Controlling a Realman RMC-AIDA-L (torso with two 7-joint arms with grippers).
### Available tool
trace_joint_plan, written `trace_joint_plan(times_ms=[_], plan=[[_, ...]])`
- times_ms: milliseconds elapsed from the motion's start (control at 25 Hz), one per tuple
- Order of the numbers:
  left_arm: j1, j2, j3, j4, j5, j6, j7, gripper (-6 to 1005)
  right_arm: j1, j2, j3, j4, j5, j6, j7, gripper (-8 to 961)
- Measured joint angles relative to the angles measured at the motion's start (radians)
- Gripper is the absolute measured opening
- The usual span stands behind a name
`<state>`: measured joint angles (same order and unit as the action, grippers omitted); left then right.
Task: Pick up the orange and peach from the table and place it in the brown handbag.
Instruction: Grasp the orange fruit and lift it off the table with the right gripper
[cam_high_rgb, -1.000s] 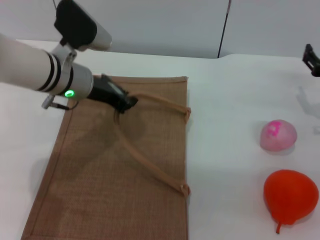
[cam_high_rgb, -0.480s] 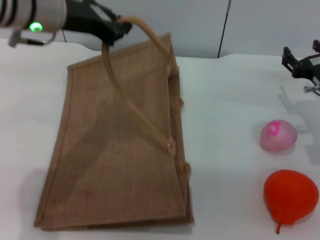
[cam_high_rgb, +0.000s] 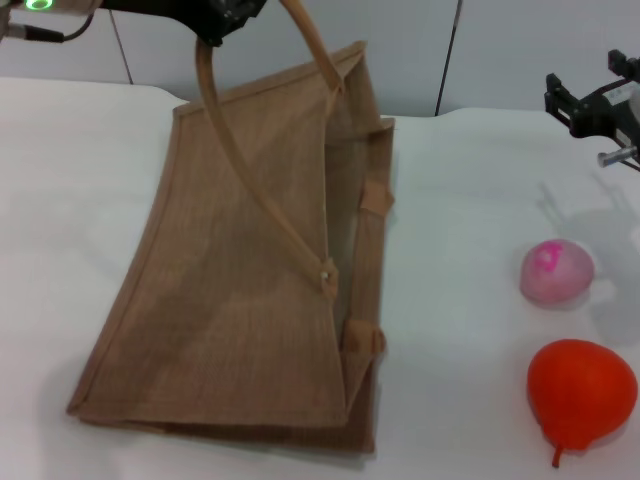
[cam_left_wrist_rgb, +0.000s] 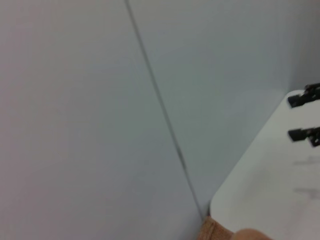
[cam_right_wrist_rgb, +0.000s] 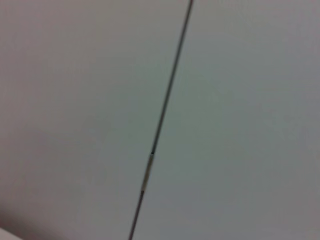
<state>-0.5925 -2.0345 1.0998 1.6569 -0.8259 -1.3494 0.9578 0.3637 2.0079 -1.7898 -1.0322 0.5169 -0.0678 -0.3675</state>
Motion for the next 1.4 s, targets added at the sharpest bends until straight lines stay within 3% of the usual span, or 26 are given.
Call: trace_joint_plan(times_ms=[200,280,320,400,680,1000,1400], plan=[[0.006,0.001,-0.002,0.028,-0.016,-0.014,0.004,123,-0.052,-0.002,0.031,-0.207,0.000,0.283,-0.027,777],[0.013,0.002,-0.005,0.043,-0.016,-0.021,0.004,123,-0.082,0.001,0.052,-0.332,0.000,0.476,-0.050,777],[0.016,0.002,-0.005,0.049,-0.014,-0.022,0.004,122,-0.082,0.001,0.052,-0.332,0.000,0.476,-0.050,777],[0.017,0.003,-0.006,0.054,-0.009,-0.024,0.005,122,-0.098,0.004,0.069,-0.413,0.000,0.609,-0.072,777],[0.020,0.004,-0.006,0.050,0.000,-0.021,0.005,122,-0.081,0.007,0.116,-0.617,-0.084,1.052,-0.069,778],[0.042,0.004,-0.006,0.055,0.004,-0.017,0.006,122,0.003,0.008,0.145,-0.646,-0.123,1.448,-0.035,780],[0.058,0.004,-0.004,0.059,0.057,-0.022,-0.001,122,0.085,0.007,0.146,-0.667,-0.117,1.663,0.009,787]])
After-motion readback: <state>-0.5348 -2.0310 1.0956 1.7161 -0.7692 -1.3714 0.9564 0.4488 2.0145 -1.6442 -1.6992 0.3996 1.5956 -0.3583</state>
